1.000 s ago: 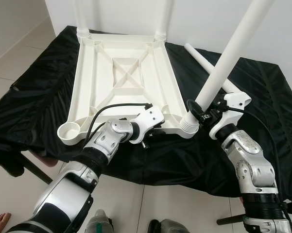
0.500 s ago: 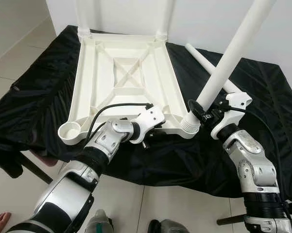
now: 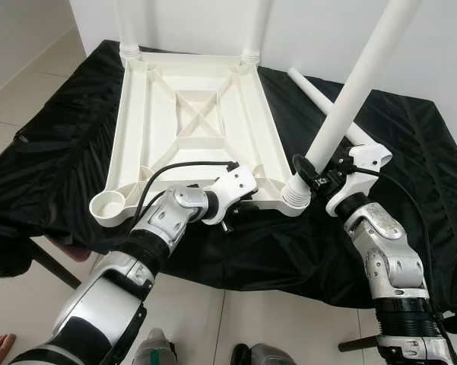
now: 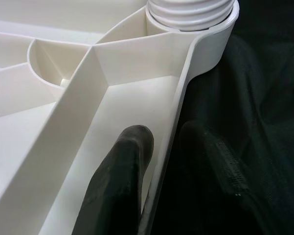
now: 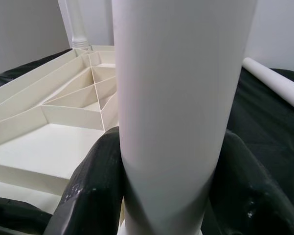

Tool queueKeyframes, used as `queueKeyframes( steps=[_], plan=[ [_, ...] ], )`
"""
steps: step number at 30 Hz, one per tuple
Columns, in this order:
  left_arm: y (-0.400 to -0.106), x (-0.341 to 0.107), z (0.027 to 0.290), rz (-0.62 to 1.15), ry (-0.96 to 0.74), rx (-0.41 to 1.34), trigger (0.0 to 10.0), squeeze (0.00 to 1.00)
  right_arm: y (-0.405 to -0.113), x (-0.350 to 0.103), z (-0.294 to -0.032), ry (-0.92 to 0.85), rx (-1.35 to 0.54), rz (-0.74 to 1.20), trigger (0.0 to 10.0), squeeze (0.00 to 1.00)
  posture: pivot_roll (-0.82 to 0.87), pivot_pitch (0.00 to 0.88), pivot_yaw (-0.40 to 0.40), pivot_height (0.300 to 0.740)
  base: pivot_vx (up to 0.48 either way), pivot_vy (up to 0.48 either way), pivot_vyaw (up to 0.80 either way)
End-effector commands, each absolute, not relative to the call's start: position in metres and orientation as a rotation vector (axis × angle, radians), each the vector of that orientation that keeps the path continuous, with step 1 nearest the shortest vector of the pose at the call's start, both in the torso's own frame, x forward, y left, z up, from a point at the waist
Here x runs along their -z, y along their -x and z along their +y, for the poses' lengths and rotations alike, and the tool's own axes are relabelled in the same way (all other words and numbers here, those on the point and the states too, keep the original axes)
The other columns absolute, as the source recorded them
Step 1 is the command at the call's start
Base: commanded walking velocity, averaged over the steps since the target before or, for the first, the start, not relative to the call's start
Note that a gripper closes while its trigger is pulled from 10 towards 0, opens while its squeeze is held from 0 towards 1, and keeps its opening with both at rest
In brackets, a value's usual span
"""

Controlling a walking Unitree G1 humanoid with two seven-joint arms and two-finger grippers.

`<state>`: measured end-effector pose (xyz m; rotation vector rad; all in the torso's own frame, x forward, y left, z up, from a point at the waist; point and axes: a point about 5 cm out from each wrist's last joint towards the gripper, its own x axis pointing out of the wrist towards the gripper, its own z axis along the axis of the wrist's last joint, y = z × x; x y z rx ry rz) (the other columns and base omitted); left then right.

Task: Building children table

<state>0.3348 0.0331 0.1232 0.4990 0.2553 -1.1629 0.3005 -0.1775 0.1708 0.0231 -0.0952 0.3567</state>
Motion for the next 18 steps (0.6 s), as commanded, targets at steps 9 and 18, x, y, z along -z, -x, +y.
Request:
queueKeyframes(
  steps=[9,18],
  plan=[
    [-0.338,-0.130,0.033,0.229,-0.531,1.157,10.0,0.00,-0.295,-0.146,-0.169,-0.019,-0.413,0.000,10.0,0.00,0.02,0.060,-0.058,0.740,0.000,0.000,0.00],
    [-0.336,-0.129,0.033,0.230,-0.531,1.160,10.0,0.00,-0.292,-0.143,-0.168,0.018,-0.463,-0.007,10.0,0.00,0.02,0.060,-0.060,0.740,0.000,0.000,0.00]
  ],
)
